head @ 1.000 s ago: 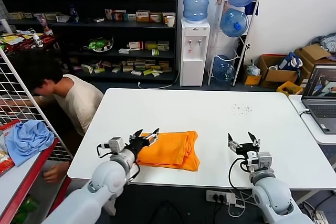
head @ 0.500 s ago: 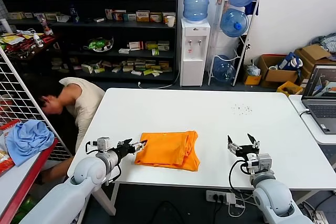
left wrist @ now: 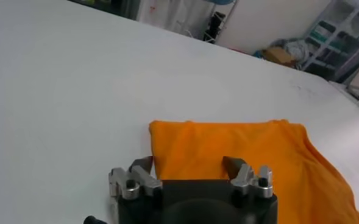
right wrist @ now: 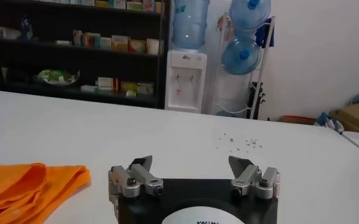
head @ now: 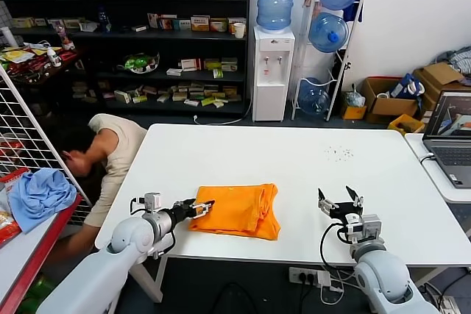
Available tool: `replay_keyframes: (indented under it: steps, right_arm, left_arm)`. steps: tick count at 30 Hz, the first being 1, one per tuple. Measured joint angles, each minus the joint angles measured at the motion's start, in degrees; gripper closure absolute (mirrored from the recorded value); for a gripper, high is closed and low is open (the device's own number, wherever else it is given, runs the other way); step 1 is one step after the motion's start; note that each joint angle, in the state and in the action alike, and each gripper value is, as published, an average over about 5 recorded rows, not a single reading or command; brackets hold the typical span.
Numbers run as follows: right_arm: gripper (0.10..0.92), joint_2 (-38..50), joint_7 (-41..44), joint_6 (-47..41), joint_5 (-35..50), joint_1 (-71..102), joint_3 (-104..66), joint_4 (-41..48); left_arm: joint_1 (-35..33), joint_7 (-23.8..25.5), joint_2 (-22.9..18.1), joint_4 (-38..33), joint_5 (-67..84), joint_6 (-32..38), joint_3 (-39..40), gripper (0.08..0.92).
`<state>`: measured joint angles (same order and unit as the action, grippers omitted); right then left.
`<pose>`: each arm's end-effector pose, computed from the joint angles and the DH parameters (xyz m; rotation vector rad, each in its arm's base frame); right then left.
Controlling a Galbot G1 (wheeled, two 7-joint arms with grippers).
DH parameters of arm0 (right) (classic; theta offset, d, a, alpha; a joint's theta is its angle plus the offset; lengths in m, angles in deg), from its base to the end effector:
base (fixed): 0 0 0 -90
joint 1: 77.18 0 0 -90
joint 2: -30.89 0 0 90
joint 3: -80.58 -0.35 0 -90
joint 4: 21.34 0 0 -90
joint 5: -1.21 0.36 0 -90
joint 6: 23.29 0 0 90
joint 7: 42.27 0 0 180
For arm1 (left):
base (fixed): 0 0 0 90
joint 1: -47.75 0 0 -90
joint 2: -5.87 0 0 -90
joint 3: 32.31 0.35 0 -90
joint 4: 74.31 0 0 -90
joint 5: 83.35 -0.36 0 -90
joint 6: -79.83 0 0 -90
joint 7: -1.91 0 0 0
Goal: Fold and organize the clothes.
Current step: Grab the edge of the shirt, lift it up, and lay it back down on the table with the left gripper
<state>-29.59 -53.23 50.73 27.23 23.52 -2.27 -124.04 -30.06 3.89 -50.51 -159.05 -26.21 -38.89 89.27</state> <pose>0.2946 -0.0954 -0.3175 0.0313 -2.8205 0.1247 0.3878 0.0557 -0.3489 -0.5920 -2.3190 0.3165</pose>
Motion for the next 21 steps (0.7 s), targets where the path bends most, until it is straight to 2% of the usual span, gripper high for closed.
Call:
replay_keyframes:
  steps: [14,21]
  right_arm:
    - [0.203,-0.2,-0.3,-0.1,0.4,-0.6,0.2,0.0]
    - [0.203,-0.2,-0.7,-0.3,0.5,-1.1,0.8,-0.5]
  left_arm:
    - [-0.7,0.6,-0.3,-1.0,1.0,-1.7,-0.3,0.657]
    - [-1.6,-1.3,1.6,-3.7,1.1,-2.6,-1.1,0.846]
